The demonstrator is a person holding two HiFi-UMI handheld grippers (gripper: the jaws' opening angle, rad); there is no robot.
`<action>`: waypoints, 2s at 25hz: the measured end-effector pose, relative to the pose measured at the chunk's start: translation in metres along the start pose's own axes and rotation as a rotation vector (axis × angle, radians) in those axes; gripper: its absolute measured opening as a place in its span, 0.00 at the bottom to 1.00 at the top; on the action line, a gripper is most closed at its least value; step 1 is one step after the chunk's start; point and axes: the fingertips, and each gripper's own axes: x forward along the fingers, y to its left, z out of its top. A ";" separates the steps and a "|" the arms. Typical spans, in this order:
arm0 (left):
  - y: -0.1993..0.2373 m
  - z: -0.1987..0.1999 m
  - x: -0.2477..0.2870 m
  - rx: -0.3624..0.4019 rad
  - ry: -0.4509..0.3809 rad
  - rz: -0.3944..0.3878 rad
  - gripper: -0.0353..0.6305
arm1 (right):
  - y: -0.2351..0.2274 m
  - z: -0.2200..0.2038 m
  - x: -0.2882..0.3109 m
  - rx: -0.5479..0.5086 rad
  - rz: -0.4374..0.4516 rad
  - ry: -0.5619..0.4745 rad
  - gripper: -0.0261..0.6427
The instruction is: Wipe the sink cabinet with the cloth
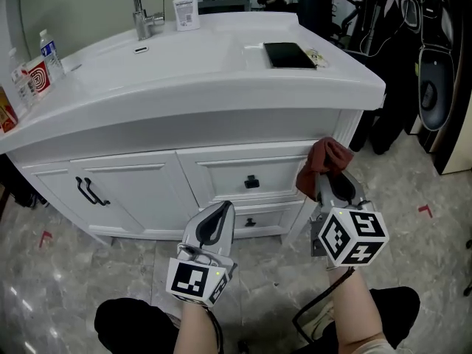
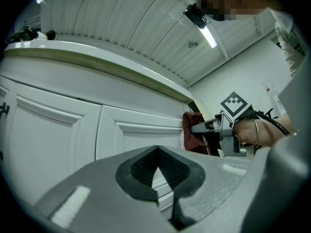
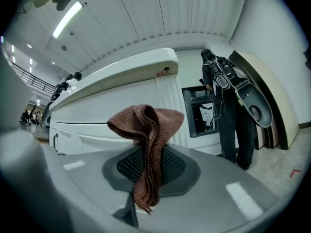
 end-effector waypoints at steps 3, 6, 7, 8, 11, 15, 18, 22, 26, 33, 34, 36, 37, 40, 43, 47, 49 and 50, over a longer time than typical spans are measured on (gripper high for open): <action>0.007 -0.004 -0.010 0.021 0.001 0.023 0.05 | 0.025 -0.006 -0.002 0.012 0.054 -0.007 0.17; 0.020 -0.008 -0.024 0.030 0.011 0.042 0.05 | 0.068 -0.018 0.001 0.045 0.140 -0.007 0.17; 0.026 -0.009 -0.029 0.028 0.013 0.051 0.05 | 0.084 -0.022 0.003 0.054 0.169 -0.005 0.17; 0.032 -0.009 -0.033 0.026 0.015 0.060 0.05 | 0.100 -0.025 0.005 0.058 0.198 -0.002 0.17; 0.048 -0.009 -0.046 0.028 0.019 0.084 0.05 | 0.145 -0.036 0.013 0.056 0.274 0.012 0.17; 0.063 -0.013 -0.058 0.043 0.030 0.109 0.05 | 0.193 -0.056 0.026 0.046 0.360 0.049 0.17; 0.072 -0.015 -0.066 0.048 0.041 0.120 0.05 | 0.223 -0.072 0.036 0.043 0.412 0.084 0.17; 0.079 -0.019 -0.075 0.051 0.051 0.123 0.05 | 0.248 -0.093 0.049 0.031 0.439 0.123 0.17; 0.083 -0.023 -0.078 0.036 0.053 0.127 0.05 | 0.233 -0.099 0.058 0.032 0.369 0.123 0.17; 0.068 -0.027 -0.066 0.000 0.038 0.090 0.05 | 0.180 -0.098 0.058 0.041 0.223 0.115 0.18; 0.063 -0.028 -0.063 0.004 0.041 0.081 0.05 | 0.177 -0.099 0.057 0.053 0.220 0.120 0.18; 0.055 -0.028 -0.057 0.008 0.041 0.063 0.05 | 0.174 -0.099 0.056 0.053 0.205 0.124 0.17; 0.051 -0.028 -0.055 0.007 0.039 0.056 0.05 | 0.173 -0.098 0.055 0.048 0.194 0.123 0.17; 0.043 -0.026 -0.049 0.007 0.031 0.041 0.05 | 0.165 -0.095 0.048 0.028 0.167 0.116 0.17; 0.039 -0.025 -0.045 0.000 0.022 0.032 0.05 | 0.155 -0.094 0.041 0.011 0.149 0.111 0.17; 0.027 -0.028 -0.039 -0.008 0.023 0.008 0.05 | 0.139 -0.090 0.032 0.006 0.129 0.098 0.18; 0.022 -0.028 -0.036 -0.006 0.024 -0.003 0.05 | 0.132 -0.087 0.027 0.013 0.118 0.091 0.18; 0.020 -0.028 -0.034 -0.004 0.024 -0.008 0.05 | 0.127 -0.086 0.025 0.015 0.104 0.084 0.18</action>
